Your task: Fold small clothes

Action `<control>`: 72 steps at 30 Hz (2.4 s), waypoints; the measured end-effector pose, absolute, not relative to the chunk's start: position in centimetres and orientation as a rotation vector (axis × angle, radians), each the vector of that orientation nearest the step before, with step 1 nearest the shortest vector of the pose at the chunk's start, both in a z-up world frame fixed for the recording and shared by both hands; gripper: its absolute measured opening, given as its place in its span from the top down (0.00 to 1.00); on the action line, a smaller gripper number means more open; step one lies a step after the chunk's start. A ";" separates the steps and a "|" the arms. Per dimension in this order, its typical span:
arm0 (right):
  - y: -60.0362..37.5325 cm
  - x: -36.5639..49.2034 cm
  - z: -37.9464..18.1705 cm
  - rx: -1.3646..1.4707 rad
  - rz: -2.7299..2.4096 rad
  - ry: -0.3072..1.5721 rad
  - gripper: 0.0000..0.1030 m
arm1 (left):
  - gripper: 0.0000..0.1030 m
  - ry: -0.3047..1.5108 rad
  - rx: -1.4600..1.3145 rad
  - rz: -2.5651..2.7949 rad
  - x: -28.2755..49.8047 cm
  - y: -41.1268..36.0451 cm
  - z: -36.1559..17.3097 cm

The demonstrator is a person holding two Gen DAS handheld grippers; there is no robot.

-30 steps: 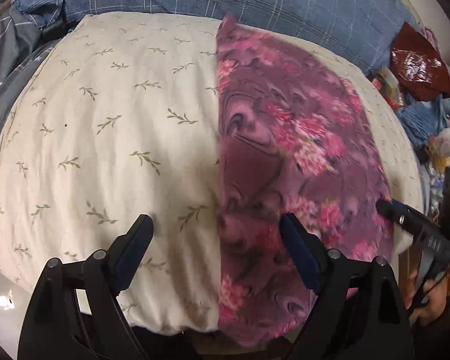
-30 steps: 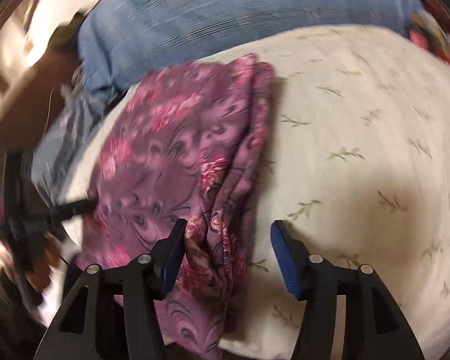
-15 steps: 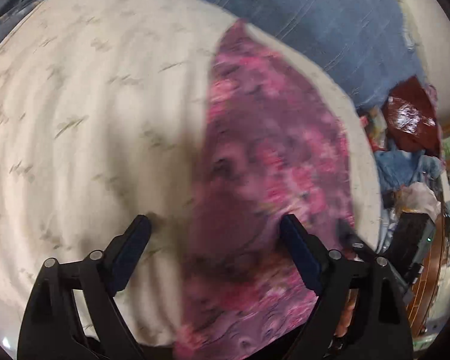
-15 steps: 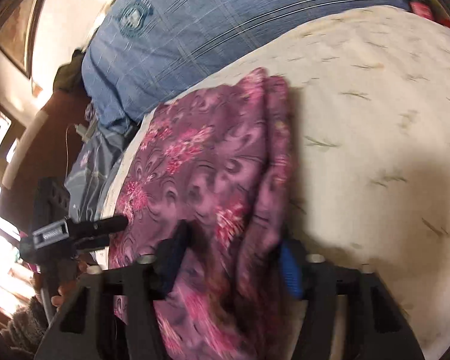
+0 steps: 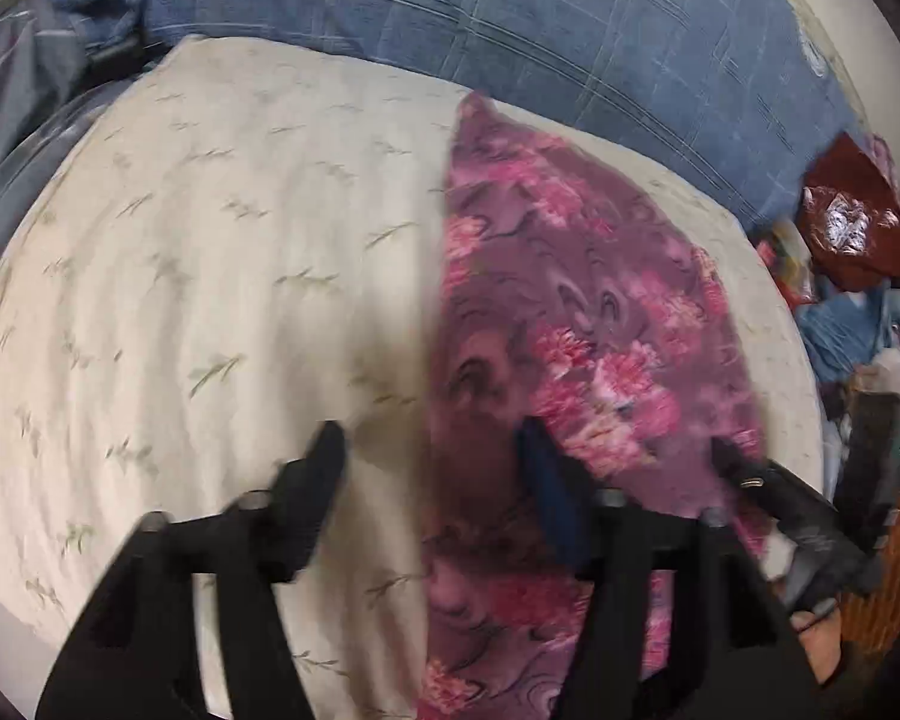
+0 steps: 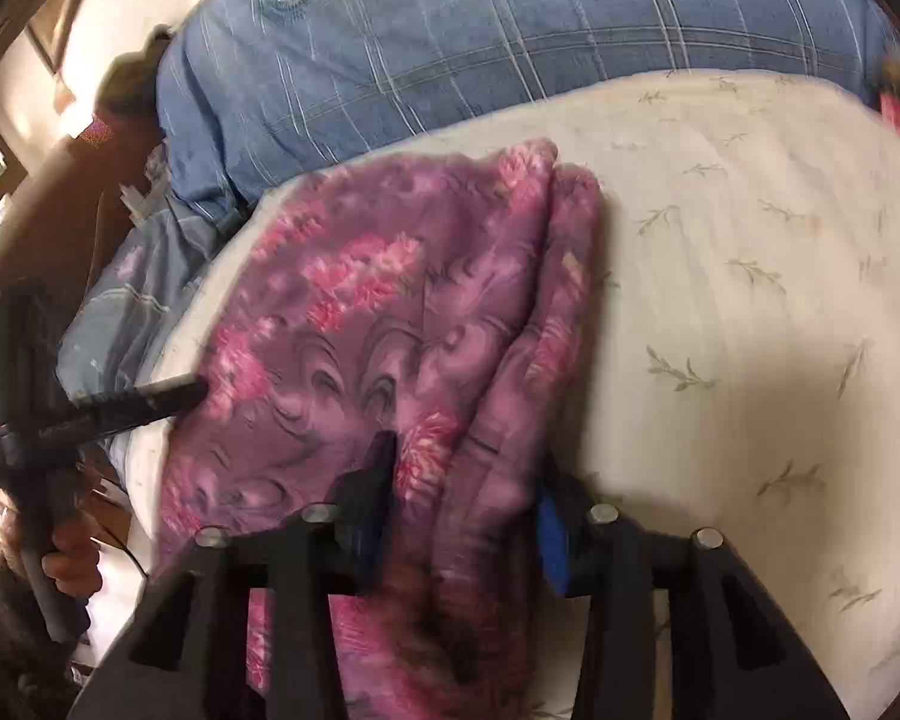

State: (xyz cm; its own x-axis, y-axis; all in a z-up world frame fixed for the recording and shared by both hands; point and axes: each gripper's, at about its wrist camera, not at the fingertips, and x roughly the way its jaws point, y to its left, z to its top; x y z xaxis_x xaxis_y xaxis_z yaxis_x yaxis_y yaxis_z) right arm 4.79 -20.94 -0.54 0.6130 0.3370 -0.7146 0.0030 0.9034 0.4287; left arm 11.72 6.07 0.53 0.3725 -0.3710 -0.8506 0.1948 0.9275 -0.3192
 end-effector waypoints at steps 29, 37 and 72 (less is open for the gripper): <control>-17.1 -6.8 4.3 -0.128 -0.269 0.951 0.00 | 0.25 0.950 0.212 -0.220 0.6 6.4 3.4; -17.0 -7.8 4.4 -0.110 -0.259 0.949 0.00 | 0.25 0.947 0.248 -0.267 -1.0 5.8 3.3; -15.4 -9.6 5.2 -0.095 -0.189 0.918 0.00 | 0.25 0.931 0.295 -0.385 -4.2 4.9 3.5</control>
State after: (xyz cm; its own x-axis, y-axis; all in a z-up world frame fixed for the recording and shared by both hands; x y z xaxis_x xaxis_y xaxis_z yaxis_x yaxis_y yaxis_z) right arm -9.57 -15.37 5.25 0.5926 -0.2027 -0.7796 0.1220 0.9792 -0.1619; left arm -4.22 4.90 3.48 0.5374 -0.1929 -0.8210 0.4430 0.8929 0.0802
